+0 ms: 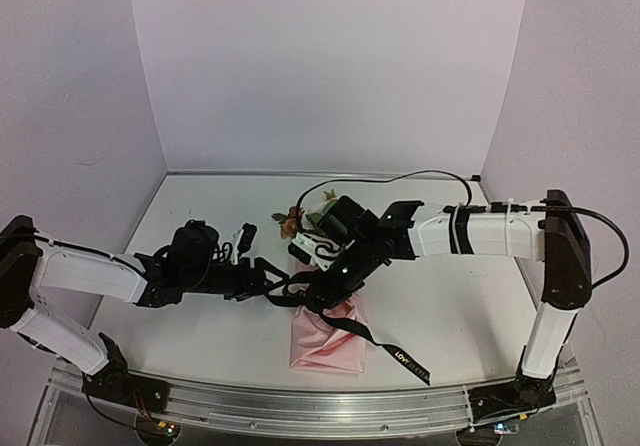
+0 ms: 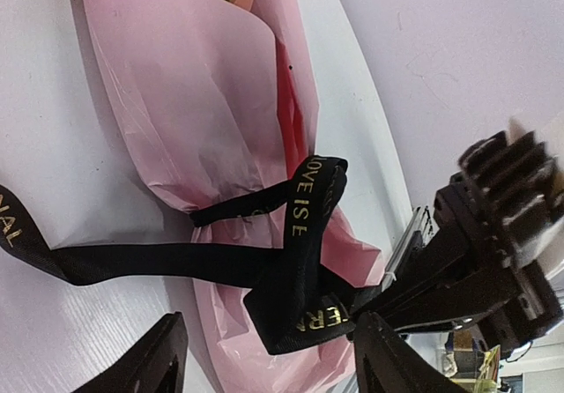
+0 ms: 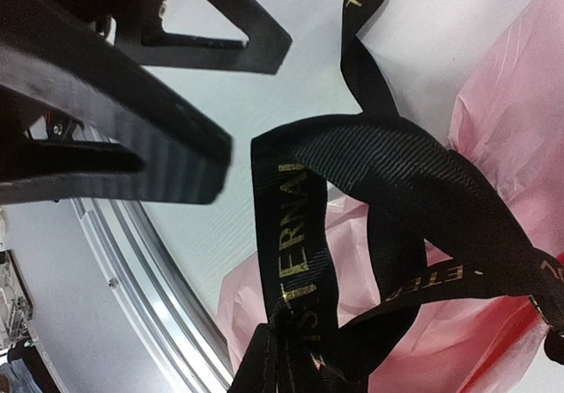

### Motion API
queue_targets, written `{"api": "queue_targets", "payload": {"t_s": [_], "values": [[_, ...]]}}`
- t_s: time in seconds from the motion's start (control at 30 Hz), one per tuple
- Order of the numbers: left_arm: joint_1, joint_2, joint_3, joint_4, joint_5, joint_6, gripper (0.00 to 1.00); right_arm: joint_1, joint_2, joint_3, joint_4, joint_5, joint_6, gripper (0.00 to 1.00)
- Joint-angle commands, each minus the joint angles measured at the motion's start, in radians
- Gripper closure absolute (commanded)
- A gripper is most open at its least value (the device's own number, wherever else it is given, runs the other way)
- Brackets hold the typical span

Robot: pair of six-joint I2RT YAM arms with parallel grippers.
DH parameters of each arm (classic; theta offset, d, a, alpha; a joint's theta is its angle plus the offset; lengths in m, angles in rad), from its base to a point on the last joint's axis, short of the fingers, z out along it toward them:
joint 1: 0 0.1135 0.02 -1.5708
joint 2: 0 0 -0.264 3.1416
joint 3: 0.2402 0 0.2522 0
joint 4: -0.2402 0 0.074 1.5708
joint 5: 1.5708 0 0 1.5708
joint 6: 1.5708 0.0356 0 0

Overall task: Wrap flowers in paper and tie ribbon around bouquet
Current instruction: Cross the half-tied ribbon over the folded bouquet.

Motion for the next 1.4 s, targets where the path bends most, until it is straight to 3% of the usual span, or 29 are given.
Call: {"api": "queue_targets", "payload": {"t_s": [0.0,0.33,0.63,0.73,0.8,0.9,0.97,1.13,1.23,1.37], "values": [[0.057,-0.022,-0.045,0.111,0.091,-0.088,0.30,0.004,0.016,0.038,-0.023,0.010,-0.016,1.00],[0.058,0.084,-0.003,0.172,0.237,-0.089,0.34,0.003,0.032,0.060,-0.022,0.013,-0.017,1.00],[0.048,0.165,0.080,0.131,0.221,-0.059,0.45,0.004,0.038,0.064,-0.021,0.006,-0.013,1.00],[0.046,0.206,0.109,0.131,0.218,-0.060,0.56,0.004,0.030,0.059,-0.023,0.013,-0.015,1.00],[0.041,0.220,0.125,0.122,0.217,-0.060,0.70,0.003,0.022,0.049,-0.023,0.038,-0.017,1.00],[0.032,0.207,0.157,0.019,0.192,-0.022,0.90,0.003,-0.002,0.034,-0.033,0.131,-0.038,1.00],[0.028,0.175,0.171,-0.064,0.158,0.010,0.99,0.004,-0.022,0.024,-0.051,0.206,-0.068,1.00],[0.005,0.110,0.239,-0.286,0.042,0.104,1.00,0.001,-0.058,0.024,-0.083,0.371,-0.138,1.00],[0.002,0.119,0.264,-0.370,0.009,0.135,1.00,-0.007,-0.062,0.037,-0.086,0.363,-0.140,0.99],[-0.004,0.128,0.277,-0.409,-0.002,0.164,1.00,-0.008,-0.091,0.019,-0.085,0.316,-0.119,0.83]]}}
